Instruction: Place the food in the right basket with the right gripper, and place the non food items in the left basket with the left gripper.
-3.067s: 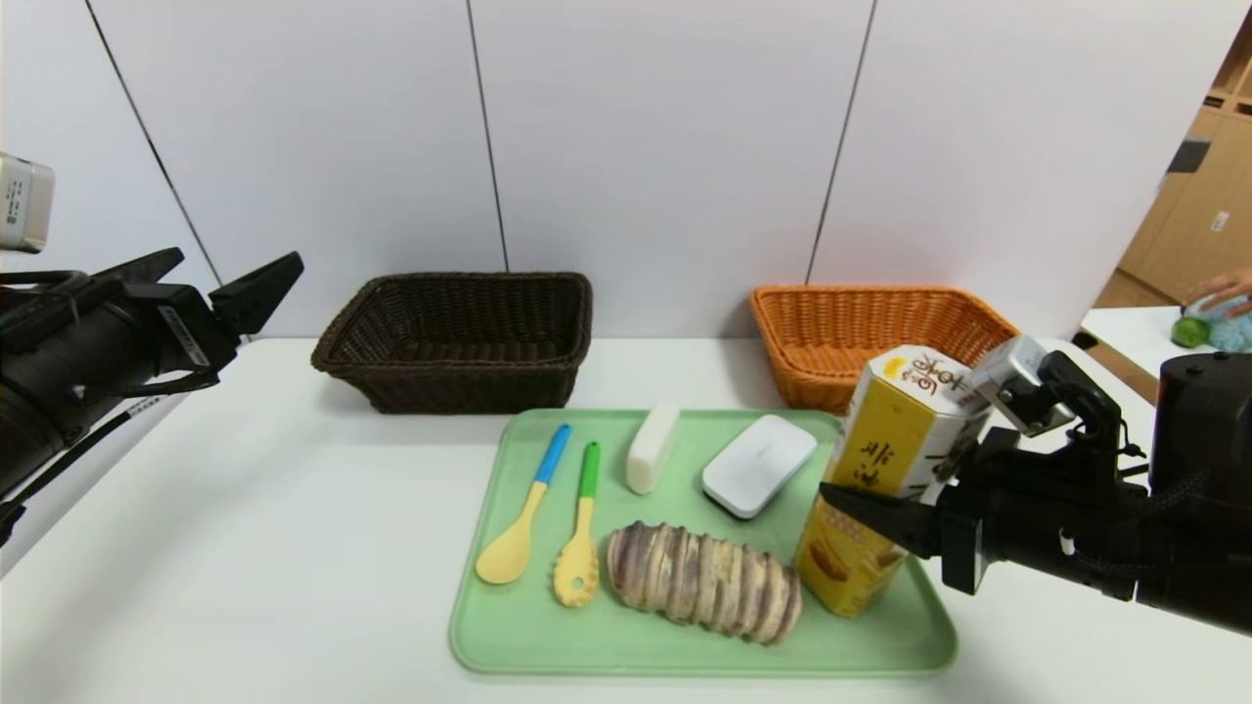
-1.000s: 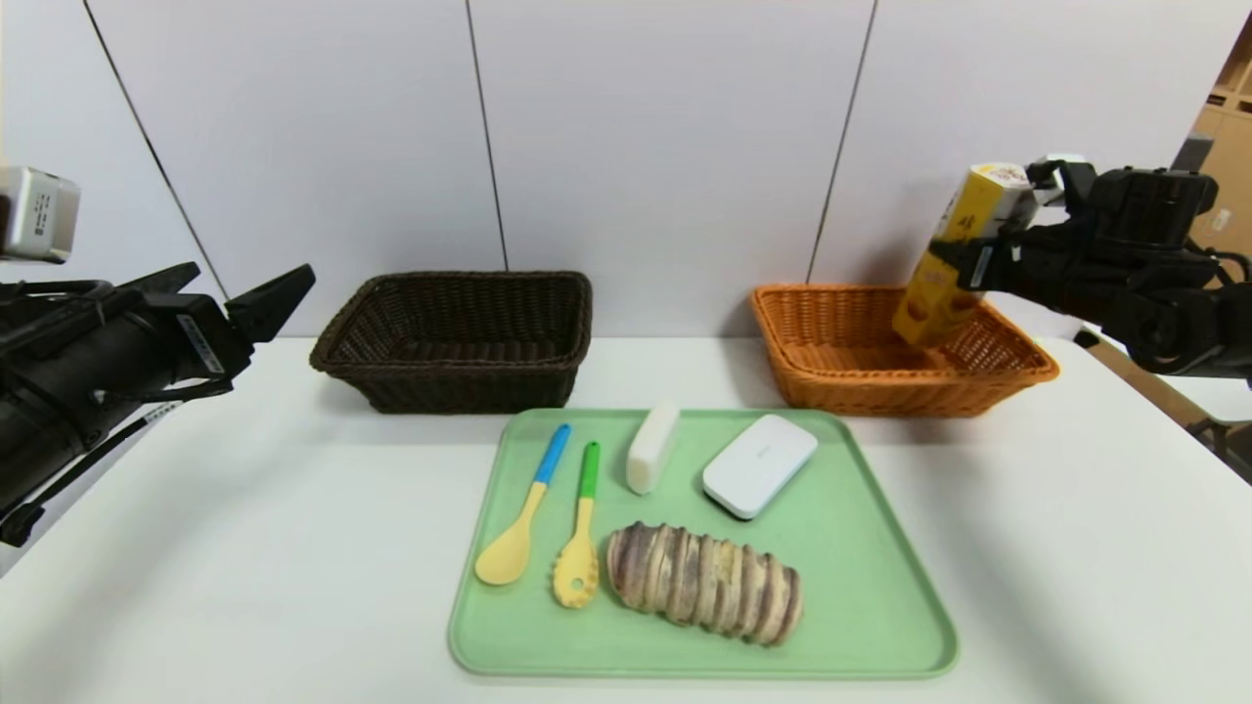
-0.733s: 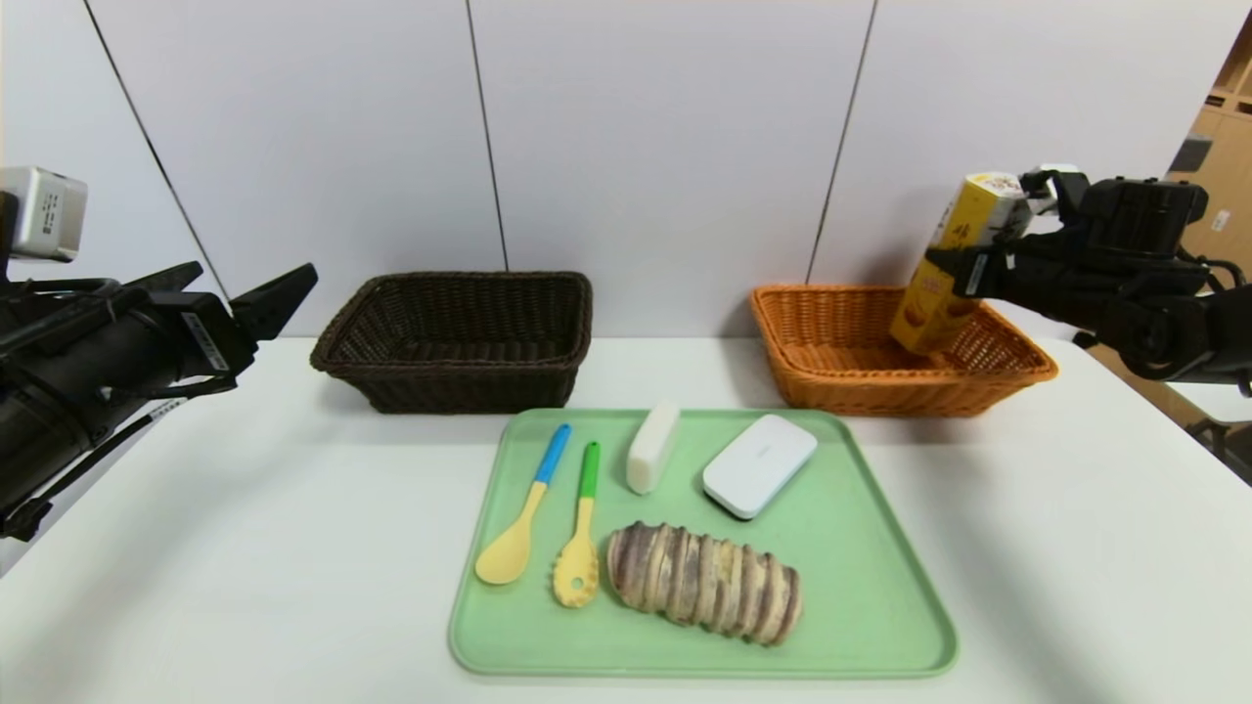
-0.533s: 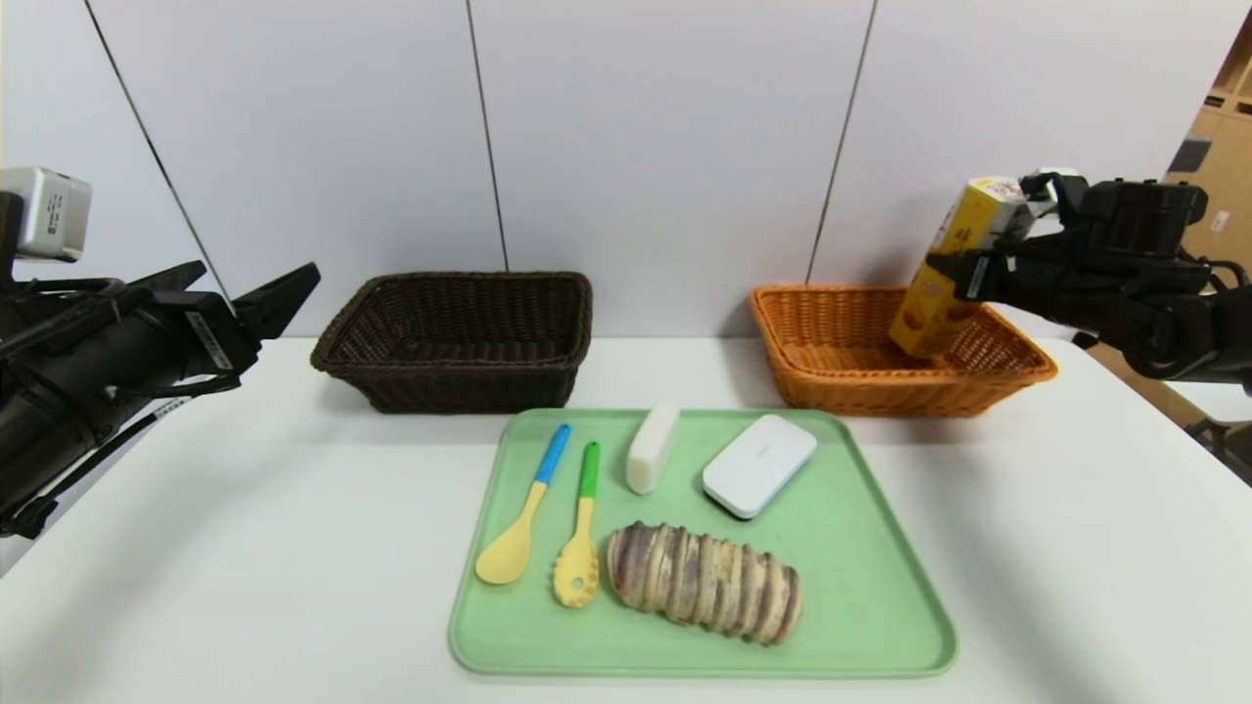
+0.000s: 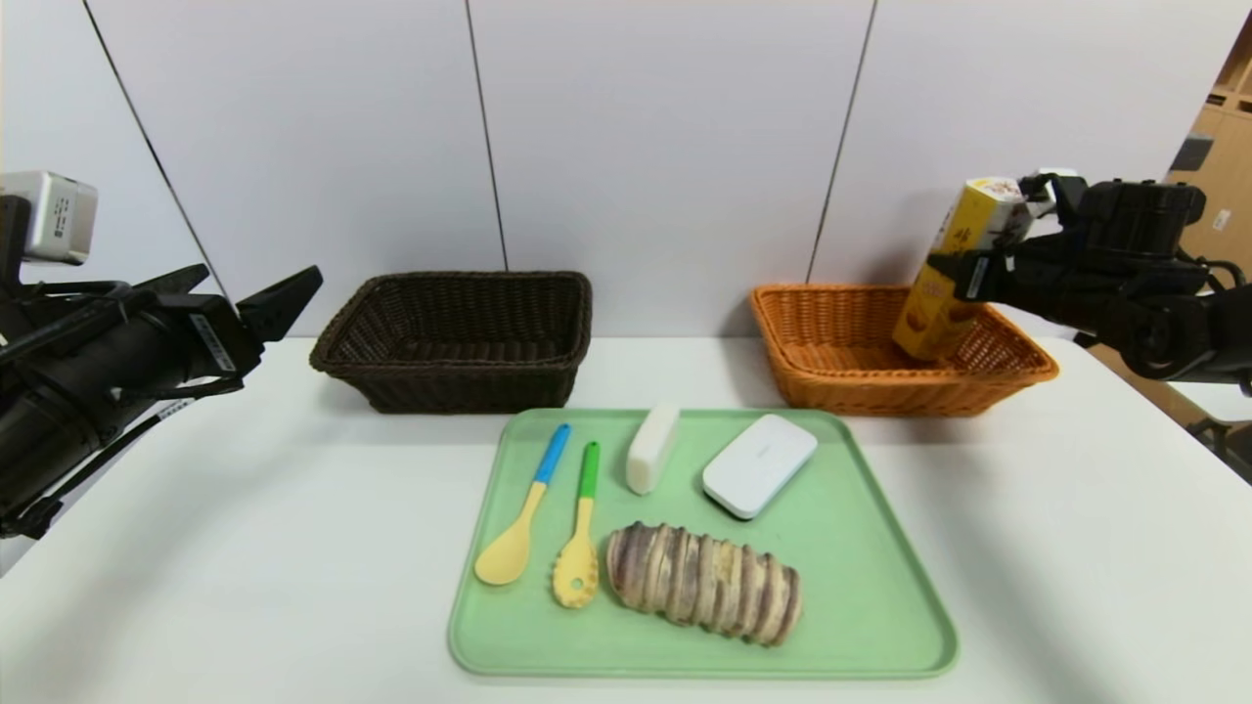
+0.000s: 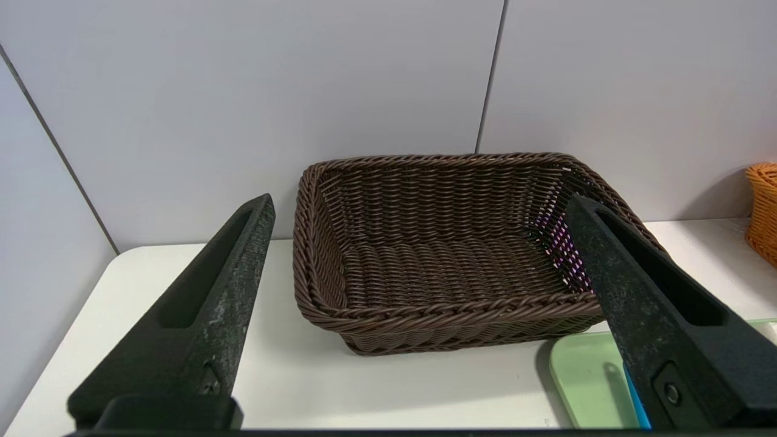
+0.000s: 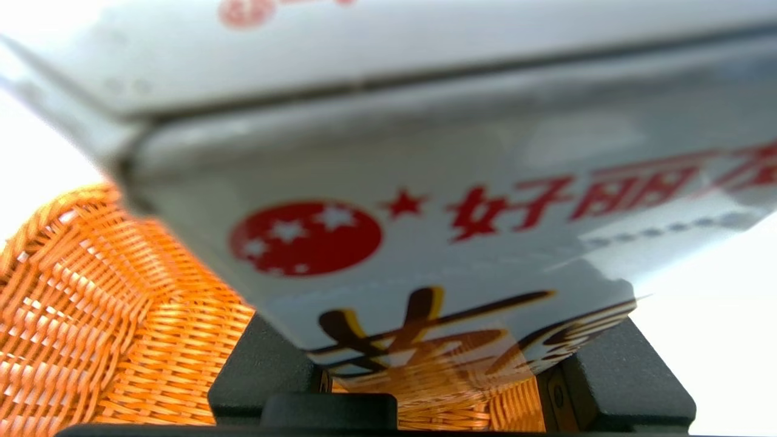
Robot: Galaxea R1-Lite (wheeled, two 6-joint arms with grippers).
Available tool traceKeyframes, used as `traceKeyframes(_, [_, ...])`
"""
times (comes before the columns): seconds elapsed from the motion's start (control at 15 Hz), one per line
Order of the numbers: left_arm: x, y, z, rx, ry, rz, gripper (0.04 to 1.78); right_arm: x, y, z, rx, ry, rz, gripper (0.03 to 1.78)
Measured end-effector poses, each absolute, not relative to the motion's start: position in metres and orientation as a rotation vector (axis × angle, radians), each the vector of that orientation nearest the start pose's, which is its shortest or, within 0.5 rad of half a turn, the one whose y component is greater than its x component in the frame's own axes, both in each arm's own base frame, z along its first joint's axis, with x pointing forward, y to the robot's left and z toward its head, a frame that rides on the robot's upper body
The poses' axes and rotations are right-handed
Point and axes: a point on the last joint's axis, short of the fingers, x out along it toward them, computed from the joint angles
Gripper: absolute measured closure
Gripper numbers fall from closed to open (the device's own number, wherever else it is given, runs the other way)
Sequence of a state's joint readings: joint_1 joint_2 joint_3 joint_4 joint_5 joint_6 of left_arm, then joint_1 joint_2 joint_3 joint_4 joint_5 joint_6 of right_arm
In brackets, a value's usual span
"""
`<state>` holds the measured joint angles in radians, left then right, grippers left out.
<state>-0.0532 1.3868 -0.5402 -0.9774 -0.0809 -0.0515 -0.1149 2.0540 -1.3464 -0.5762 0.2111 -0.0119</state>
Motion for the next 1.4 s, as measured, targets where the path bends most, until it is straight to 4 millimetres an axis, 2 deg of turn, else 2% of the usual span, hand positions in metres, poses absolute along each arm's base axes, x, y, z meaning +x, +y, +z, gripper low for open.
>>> traceKeyframes(0.27, [0.219, -0.014, 0.227, -0.050, -0.125, -0.137, 0.13, 0.404, -0.035, 0.220, 0.003, 0.107, 0.110, 0.95])
traceKeyframes(0.67, [0.219, -0.014, 0.226, -0.050, -0.122, -0.137, 0.13, 0.392, -0.032, 0.221, 0.012, 0.168, 0.110, 0.95])
traceKeyframes(0.93, [0.219, -0.014, 0.226, -0.050, -0.122, -0.138, 0.13, 0.393, -0.034, 0.220, 0.007, 0.162, 0.085, 0.95])
traceKeyframes(1.2, [0.219, -0.014, 0.226, -0.050, -0.122, -0.138, 0.13, 0.398, -0.036, 0.221, -0.005, 0.087, 0.055, 0.95])
traceKeyframes(1.27, [0.219, -0.014, 0.226, -0.050, -0.123, -0.137, 0.13, 0.398, -0.037, 0.219, -0.003, 0.092, 0.054, 0.92])
traceKeyframes(1.4, [0.220, -0.014, 0.226, -0.051, -0.122, -0.137, 0.13, 0.399, -0.037, 0.215, -0.003, 0.100, 0.057, 0.74])
